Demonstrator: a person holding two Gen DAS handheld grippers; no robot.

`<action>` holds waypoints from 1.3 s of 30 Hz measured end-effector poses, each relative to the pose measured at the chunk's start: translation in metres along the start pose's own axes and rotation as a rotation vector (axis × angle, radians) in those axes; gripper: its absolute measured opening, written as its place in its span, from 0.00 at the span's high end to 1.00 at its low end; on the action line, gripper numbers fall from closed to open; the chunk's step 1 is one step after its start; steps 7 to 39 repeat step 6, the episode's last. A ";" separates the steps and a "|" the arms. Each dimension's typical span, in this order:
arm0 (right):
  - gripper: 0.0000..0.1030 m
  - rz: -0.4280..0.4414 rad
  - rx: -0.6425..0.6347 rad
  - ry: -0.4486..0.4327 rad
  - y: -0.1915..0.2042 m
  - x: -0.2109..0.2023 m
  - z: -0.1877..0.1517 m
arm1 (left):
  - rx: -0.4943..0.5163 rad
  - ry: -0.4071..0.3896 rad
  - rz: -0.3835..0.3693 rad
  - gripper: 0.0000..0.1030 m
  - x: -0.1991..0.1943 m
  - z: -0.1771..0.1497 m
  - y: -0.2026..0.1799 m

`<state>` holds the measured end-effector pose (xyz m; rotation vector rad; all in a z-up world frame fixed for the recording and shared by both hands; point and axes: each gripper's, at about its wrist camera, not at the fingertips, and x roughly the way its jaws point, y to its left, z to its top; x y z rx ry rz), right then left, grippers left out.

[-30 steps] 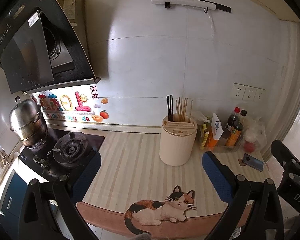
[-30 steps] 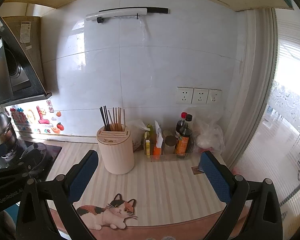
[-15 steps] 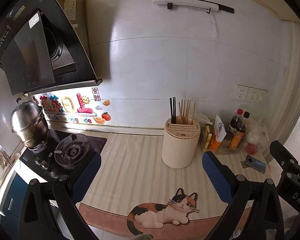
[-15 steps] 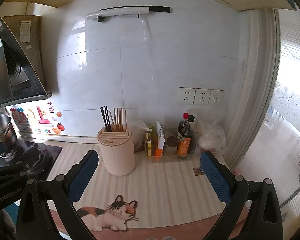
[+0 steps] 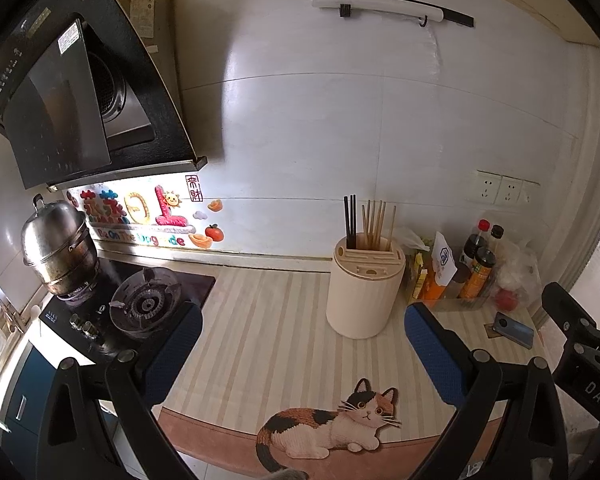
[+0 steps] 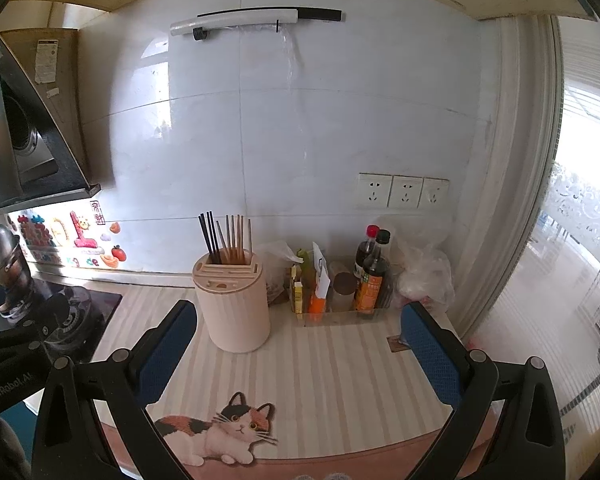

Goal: Organize utensils

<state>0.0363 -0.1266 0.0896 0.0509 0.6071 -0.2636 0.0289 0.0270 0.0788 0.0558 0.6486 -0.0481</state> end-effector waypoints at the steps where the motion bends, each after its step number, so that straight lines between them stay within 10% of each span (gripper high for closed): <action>1: 0.00 -0.001 0.000 -0.001 0.000 0.000 0.000 | 0.001 0.001 -0.001 0.00 0.000 0.000 0.000; 39: 0.00 -0.003 -0.001 -0.003 0.001 0.002 -0.001 | -0.004 0.005 -0.005 0.00 0.003 0.001 0.002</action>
